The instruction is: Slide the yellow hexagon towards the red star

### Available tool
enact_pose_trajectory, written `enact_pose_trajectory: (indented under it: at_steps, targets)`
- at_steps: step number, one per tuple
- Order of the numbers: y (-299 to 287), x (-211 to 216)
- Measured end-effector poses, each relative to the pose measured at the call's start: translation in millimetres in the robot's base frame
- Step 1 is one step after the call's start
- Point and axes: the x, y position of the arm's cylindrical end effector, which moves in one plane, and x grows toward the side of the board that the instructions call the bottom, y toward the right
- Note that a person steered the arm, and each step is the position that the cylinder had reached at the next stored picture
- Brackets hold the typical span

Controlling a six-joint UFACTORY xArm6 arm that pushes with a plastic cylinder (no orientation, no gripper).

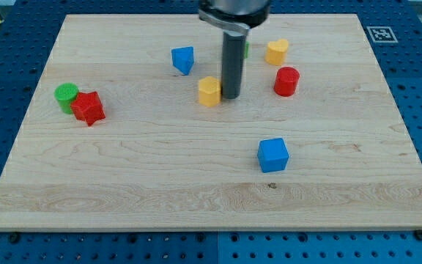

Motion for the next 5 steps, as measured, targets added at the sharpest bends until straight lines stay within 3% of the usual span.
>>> enact_pose_trajectory:
  at_steps: [5]
  targets:
    - [-100, -7]
